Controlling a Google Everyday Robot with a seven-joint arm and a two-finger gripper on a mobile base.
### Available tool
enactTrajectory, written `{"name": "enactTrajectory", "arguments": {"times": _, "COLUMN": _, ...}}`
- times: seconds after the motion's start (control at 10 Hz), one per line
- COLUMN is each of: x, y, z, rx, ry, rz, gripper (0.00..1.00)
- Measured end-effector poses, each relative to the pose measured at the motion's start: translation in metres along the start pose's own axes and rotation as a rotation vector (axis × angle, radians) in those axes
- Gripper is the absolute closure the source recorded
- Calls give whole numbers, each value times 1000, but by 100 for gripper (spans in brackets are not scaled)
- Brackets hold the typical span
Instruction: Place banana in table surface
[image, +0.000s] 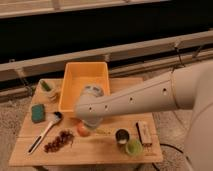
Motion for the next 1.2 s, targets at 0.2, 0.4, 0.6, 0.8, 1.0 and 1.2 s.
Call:
{"name": "enactTrajectory", "arguments": {"times": 0.2, "x": 5, "y": -35, "z": -19, "rx": 22, "ry": -26, "rz": 71, "gripper": 100}}
{"name": "enactTrajectory", "arguments": {"times": 0.4, "x": 20, "y": -76, "z": -25, "rx": 44, "ry": -29, "rz": 163, "gripper": 100}}
{"name": "enactTrajectory", "arguments": {"times": 0.6, "x": 42, "y": -114, "z": -23, "rx": 61, "ry": -18, "rz": 273, "gripper": 100}}
{"name": "enactTrajectory", "arguments": {"times": 0.8, "x": 64, "y": -148, "z": -22, "rx": 80, "ry": -10, "rz": 398, "gripper": 99}}
{"name": "enactTrajectory", "arguments": {"times": 1.0, "x": 82, "y": -171, "z": -21, "rx": 91, "ry": -5, "rz": 530, "gripper": 86}}
{"name": "enactTrajectory", "arguments": {"times": 1.2, "x": 95, "y": -190, "z": -15, "rx": 89, "ry": 0, "rz": 656, "gripper": 64}}
